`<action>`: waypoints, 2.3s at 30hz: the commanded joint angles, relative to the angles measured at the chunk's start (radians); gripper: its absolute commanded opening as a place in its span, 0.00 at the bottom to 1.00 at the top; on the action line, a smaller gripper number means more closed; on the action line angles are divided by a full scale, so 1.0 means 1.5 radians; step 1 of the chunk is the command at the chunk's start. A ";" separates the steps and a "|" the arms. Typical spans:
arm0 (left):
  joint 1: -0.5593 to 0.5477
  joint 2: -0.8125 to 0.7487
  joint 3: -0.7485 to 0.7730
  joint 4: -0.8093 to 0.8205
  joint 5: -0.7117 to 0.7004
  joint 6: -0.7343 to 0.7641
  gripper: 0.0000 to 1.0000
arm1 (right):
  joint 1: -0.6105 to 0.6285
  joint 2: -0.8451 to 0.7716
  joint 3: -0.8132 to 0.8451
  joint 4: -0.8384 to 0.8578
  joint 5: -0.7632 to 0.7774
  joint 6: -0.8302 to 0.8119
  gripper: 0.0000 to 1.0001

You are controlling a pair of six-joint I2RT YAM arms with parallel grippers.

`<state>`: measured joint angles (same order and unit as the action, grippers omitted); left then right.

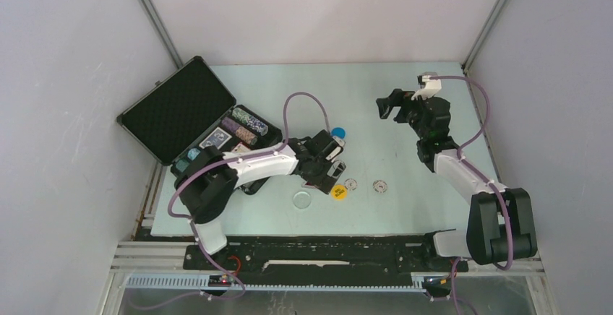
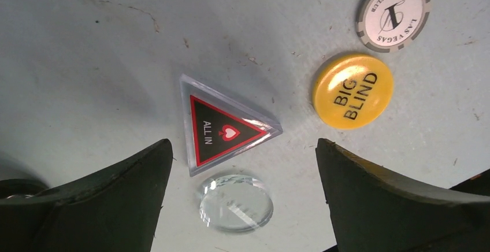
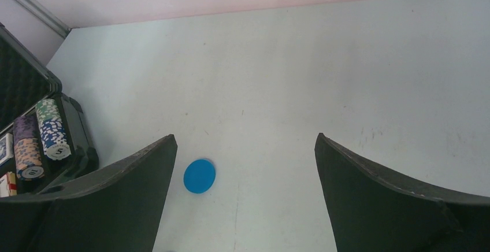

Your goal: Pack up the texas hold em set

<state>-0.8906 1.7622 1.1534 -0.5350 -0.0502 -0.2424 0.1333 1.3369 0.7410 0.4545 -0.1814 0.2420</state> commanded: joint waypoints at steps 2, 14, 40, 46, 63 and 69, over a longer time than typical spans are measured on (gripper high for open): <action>-0.005 0.024 0.027 0.002 -0.012 0.009 1.00 | 0.009 -0.031 0.002 0.014 0.014 0.006 1.00; -0.006 0.050 0.033 0.000 -0.040 0.014 0.87 | 0.043 -0.029 0.002 0.026 0.025 -0.018 1.00; -0.006 0.059 0.032 -0.023 -0.038 0.029 0.84 | 0.072 -0.033 0.019 -0.007 0.044 -0.046 1.00; -0.006 0.065 0.020 -0.020 -0.022 0.030 0.85 | 0.071 -0.032 0.019 -0.009 0.047 -0.047 1.00; -0.006 0.037 -0.023 -0.018 -0.047 0.044 0.84 | 0.073 -0.030 0.020 -0.006 0.046 -0.048 1.00; -0.006 0.055 -0.001 -0.002 -0.030 0.041 0.84 | 0.074 -0.028 0.019 -0.005 0.045 -0.048 1.00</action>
<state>-0.8967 1.8320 1.1591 -0.5304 -0.0849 -0.2085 0.2367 1.3216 0.7410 0.4274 -0.1276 0.1875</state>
